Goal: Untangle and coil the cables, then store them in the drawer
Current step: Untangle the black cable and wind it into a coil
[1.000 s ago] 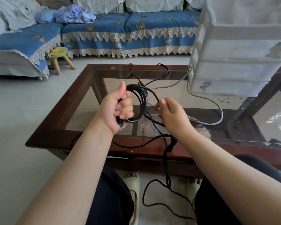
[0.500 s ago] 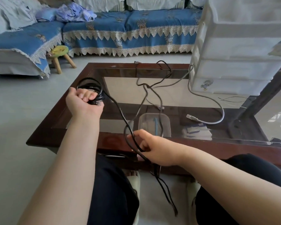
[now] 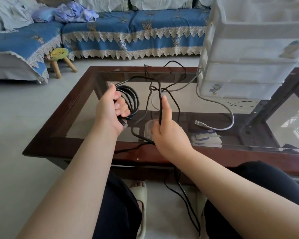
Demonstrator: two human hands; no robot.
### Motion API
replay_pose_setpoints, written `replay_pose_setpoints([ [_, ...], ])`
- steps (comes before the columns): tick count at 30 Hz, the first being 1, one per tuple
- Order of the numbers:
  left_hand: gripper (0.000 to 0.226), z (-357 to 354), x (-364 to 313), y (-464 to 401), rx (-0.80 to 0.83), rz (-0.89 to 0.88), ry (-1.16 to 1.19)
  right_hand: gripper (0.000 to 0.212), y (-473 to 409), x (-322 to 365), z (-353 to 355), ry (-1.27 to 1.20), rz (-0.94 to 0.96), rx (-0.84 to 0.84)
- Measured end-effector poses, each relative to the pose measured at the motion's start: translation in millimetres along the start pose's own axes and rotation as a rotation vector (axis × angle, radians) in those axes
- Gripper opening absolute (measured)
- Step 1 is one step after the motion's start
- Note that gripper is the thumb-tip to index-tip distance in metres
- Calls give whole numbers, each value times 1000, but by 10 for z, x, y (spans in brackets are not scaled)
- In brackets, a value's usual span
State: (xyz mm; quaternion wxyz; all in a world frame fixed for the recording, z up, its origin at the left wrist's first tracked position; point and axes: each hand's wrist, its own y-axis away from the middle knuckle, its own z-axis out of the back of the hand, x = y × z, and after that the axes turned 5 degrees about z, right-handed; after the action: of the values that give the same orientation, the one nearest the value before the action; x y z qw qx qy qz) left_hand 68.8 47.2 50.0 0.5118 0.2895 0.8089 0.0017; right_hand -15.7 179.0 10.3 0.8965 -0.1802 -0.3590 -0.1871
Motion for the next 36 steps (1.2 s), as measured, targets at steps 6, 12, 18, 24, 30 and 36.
replay_pose_setpoints([
  [6,48,33,-67,11,-27,-30,98,62,33,0,31,408,-9,344],
  [12,58,-38,-60,59,-129,-75,-219,53,84,71,68,563,207,345],
  [18,59,-58,27,13,-88,-138,-520,45,49,67,191,528,404,304],
  [24,58,-37,110,7,112,-106,-695,25,19,29,350,277,574,278],
  [30,57,-146,242,106,173,19,-868,15,-81,-5,405,117,490,260],
  [36,66,-197,325,141,436,210,-750,17,-155,-72,514,12,305,190],
])
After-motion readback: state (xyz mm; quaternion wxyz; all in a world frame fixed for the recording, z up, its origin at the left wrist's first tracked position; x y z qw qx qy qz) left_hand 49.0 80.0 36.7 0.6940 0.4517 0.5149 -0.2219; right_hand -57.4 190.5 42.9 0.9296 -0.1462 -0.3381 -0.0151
